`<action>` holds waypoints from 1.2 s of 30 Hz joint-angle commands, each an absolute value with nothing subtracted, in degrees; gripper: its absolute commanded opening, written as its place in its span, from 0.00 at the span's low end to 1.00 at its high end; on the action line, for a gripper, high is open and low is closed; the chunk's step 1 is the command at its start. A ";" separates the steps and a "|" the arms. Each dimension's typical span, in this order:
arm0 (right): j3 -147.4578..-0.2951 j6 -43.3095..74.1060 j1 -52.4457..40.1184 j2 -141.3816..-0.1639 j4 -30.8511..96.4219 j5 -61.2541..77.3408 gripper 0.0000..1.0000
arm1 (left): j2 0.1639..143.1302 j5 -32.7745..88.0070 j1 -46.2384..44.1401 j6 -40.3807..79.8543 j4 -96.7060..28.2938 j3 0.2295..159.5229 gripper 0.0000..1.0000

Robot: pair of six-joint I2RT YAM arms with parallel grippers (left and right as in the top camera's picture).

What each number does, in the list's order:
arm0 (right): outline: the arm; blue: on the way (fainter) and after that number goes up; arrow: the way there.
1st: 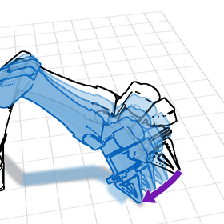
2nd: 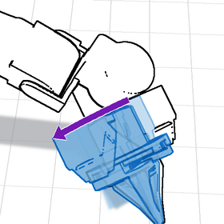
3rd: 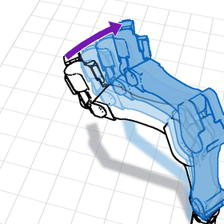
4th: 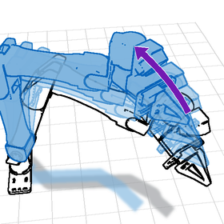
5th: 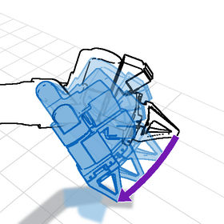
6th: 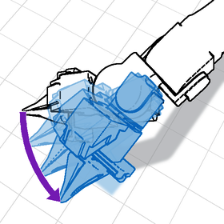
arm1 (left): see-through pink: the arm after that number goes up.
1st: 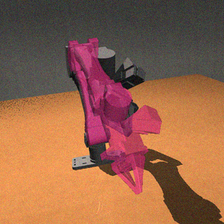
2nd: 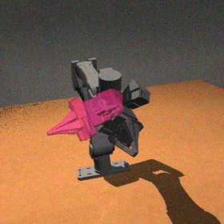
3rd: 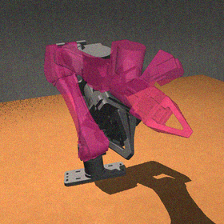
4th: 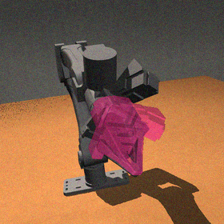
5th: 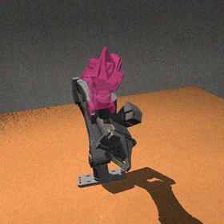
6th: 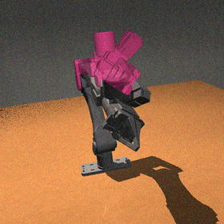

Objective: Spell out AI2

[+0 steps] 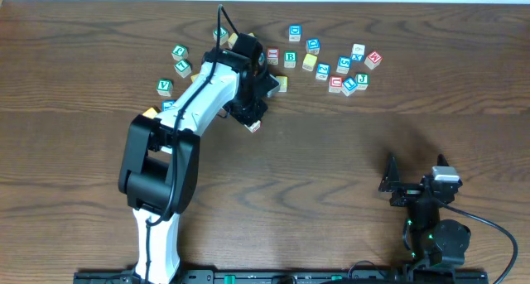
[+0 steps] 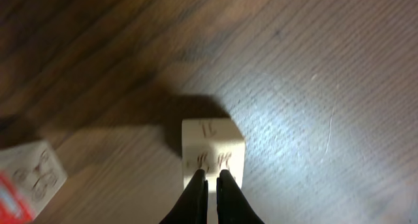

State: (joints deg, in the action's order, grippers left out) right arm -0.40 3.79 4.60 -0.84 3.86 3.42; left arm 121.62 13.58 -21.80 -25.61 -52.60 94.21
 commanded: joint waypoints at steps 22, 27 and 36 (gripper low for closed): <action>-0.32 3.33 4.62 -0.51 4.08 3.55 0.99 | 124.75 21.47 -15.29 -27.42 -51.33 93.95 0.07; -0.32 3.33 4.62 -0.51 4.10 3.55 0.99 | 124.70 25.10 -14.22 -27.38 -51.24 94.04 0.07; -0.32 3.33 4.62 -0.51 4.10 3.55 0.99 | 124.64 24.93 -13.96 -28.53 -54.30 96.42 0.08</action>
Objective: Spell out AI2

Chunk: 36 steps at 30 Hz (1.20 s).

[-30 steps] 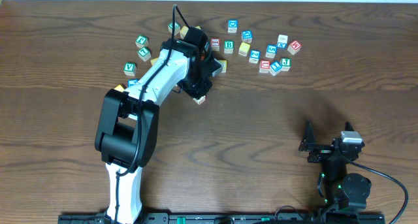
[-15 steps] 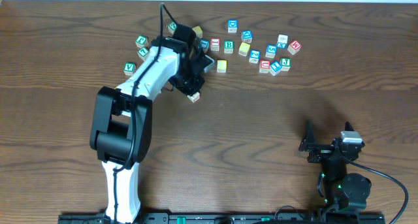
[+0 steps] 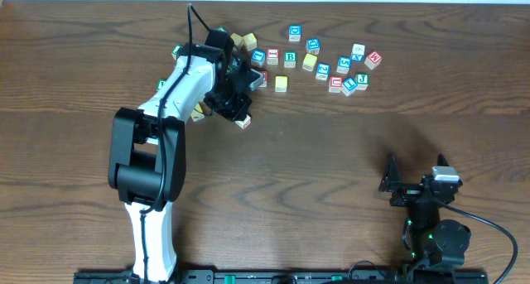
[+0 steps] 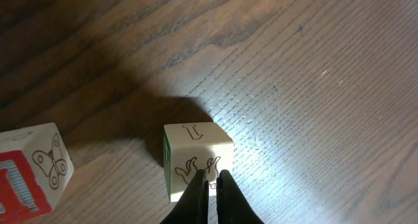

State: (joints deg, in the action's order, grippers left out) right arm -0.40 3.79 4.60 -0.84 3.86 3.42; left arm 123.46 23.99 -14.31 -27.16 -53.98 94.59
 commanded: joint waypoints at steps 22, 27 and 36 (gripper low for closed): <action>-0.32 3.33 4.62 -0.51 4.10 3.55 0.99 | 125.40 25.12 -11.33 -28.67 -50.68 93.51 0.07; -0.32 3.33 4.62 -0.51 4.10 3.55 0.99 | 125.45 25.12 -11.33 -28.67 -50.68 93.47 0.07; -0.32 3.33 4.62 -0.51 4.10 3.55 0.99 | 125.60 25.10 -11.38 -28.64 -50.43 92.68 0.07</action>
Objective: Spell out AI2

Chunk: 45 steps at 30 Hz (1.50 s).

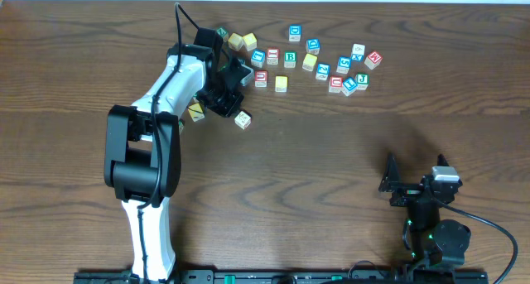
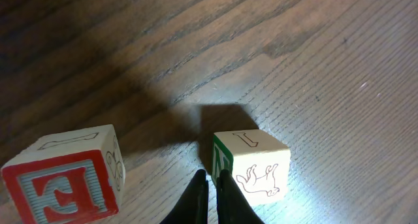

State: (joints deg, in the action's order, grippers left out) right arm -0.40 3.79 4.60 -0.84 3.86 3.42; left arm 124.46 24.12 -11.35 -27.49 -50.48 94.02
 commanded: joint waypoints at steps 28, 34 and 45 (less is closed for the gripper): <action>-0.32 3.33 4.62 -0.51 4.10 3.55 0.99 | 124.73 26.61 -11.22 -13.43 -53.84 94.65 0.07; -0.32 3.33 4.62 -0.51 4.08 3.55 0.99 | 124.73 34.85 -11.33 -19.55 -54.43 94.65 0.07; -0.32 3.33 4.62 -0.51 4.10 3.55 0.99 | 124.75 33.54 -11.31 -20.78 -54.68 92.68 0.07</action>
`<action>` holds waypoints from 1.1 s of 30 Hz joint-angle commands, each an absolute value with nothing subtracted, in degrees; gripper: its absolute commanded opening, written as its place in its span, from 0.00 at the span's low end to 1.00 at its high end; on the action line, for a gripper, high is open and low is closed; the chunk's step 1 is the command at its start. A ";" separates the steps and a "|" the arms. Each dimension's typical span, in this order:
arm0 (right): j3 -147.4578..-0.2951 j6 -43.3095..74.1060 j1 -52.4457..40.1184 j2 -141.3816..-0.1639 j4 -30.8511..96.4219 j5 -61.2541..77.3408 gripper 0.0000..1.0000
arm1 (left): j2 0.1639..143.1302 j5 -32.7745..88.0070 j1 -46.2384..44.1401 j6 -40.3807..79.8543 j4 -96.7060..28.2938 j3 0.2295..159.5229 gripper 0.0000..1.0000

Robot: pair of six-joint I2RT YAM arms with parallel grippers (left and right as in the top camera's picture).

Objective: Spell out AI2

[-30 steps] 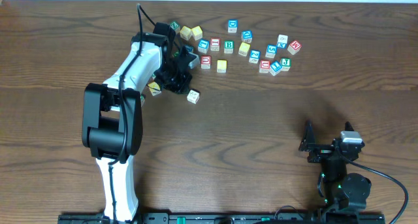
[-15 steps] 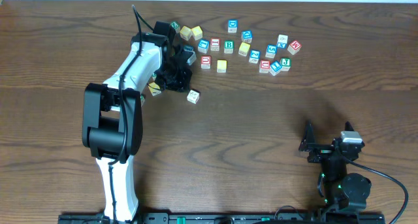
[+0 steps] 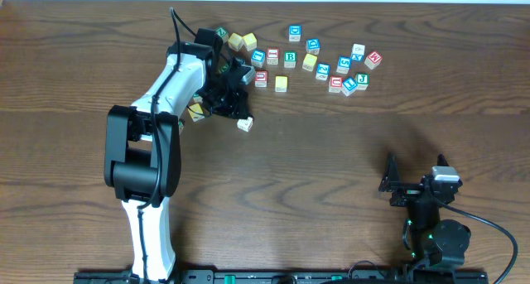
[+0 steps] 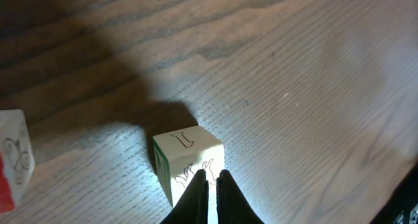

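Observation:
A pale wooden block [image 4: 186,152] lies alone on the brown table [image 3: 331,151]. It has a letter I on its far face, an animal drawing on top and a green left side. In the overhead view this block [image 3: 244,125] sits just below the left arm's tip. My left gripper [image 4: 211,174] is shut, its black fingertips pressed together and resting over the block's near top edge, with nothing between them. In the overhead view the left gripper [image 3: 238,116] reaches down from the block cluster. My right gripper [image 3: 389,175] is parked at the near right, far from the blocks.
Several letter blocks lie scattered along the far side, among them a green B block [image 3: 290,57], a yellow block [image 3: 281,84] and a red-lettered block [image 3: 261,78]. A red-and-white block [image 4: 12,160] sits at the left edge of the wrist view. Another block [image 3: 195,112] lies under the left arm.
The shut left fingertips were beside the I block's green left side; now they sit over its top. The block lies slightly nearer the front and is turned. The red block has slid towards the wrist view's left edge.
The shut left fingertips rested on the I block's top while the arm stood over the cluster's middle. Then the arm stood further left with the tips still on the block. Later the tips were off its left side, and now they are back over it.

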State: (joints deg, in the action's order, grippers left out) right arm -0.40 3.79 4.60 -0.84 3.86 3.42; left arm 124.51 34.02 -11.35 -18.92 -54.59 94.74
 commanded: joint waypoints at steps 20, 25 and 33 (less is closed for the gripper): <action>-0.32 3.33 4.62 -0.51 4.08 3.55 0.99 | 124.75 32.97 -7.64 -20.71 -50.13 88.64 0.07; -0.32 3.33 4.62 -0.51 4.10 3.55 0.99 | 124.75 32.99 -6.96 -20.47 -47.51 85.23 0.07; -0.32 3.33 4.62 -0.51 4.10 3.55 0.99 | 124.75 32.97 -6.28 -18.04 -46.28 83.94 0.07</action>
State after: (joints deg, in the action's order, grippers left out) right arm -0.40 3.79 4.60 -0.84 3.86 3.42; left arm 122.67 39.79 -7.33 -19.46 -46.15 86.56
